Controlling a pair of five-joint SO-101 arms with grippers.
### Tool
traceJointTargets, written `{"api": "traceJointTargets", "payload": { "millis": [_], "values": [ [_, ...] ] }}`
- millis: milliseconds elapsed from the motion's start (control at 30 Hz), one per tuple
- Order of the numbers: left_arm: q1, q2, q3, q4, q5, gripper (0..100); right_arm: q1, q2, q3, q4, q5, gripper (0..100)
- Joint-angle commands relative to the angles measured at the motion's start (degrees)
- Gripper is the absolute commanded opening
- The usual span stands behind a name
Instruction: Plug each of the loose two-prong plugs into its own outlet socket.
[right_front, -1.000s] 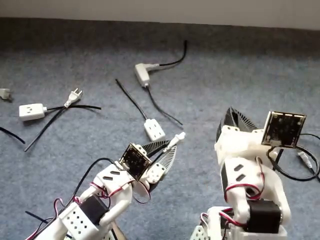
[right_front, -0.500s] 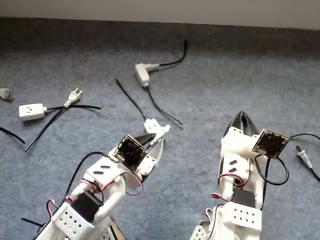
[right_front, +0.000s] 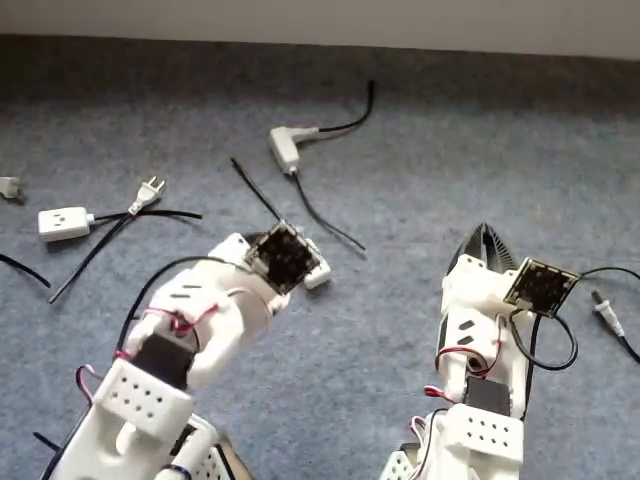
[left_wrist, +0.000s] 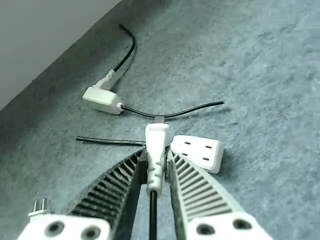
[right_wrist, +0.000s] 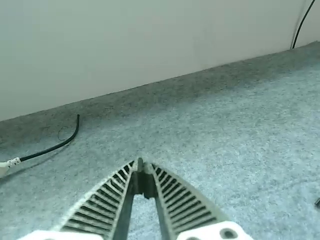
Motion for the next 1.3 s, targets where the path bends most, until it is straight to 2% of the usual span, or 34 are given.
{"api": "traceJointTargets", "payload": {
  "millis": [0, 100, 233, 333, 467, 900, 1267],
  "values": [
    [-4.97, 28.00, -26.51, 9.05, -5.54, 1, -1.45, -0.13, 6.64, 2.33, 2.90, 0.8],
    [-4.97, 44.88, -46.64, 24.00, -8.62, 1, -4.35, -0.13, 6.64, 3.65, 7.30, 0.8],
    [-4.88, 62.55, -72.22, 41.58, -7.12, 1, -5.85, -0.13, 6.64, 4.88, 10.20, 0.8],
    [-4.18, 73.45, -87.34, 50.11, -7.47, 1, -5.85, -0.04, 6.64, 4.88, 10.29, 0.8],
    [-3.03, 85.05, -100.53, 55.56, -7.47, 1, -5.85, -0.04, 6.64, 4.88, 10.29, 0.8],
    [4.62, 95.16, -98.59, 55.82, -7.21, 1, -5.85, -0.04, 6.64, 4.70, 10.37, 0.8],
    [2.15, 95.69, -95.43, 55.82, -4.22, 1, -5.85, -0.04, 6.64, 4.53, 10.37, 0.8]
  ]
}}
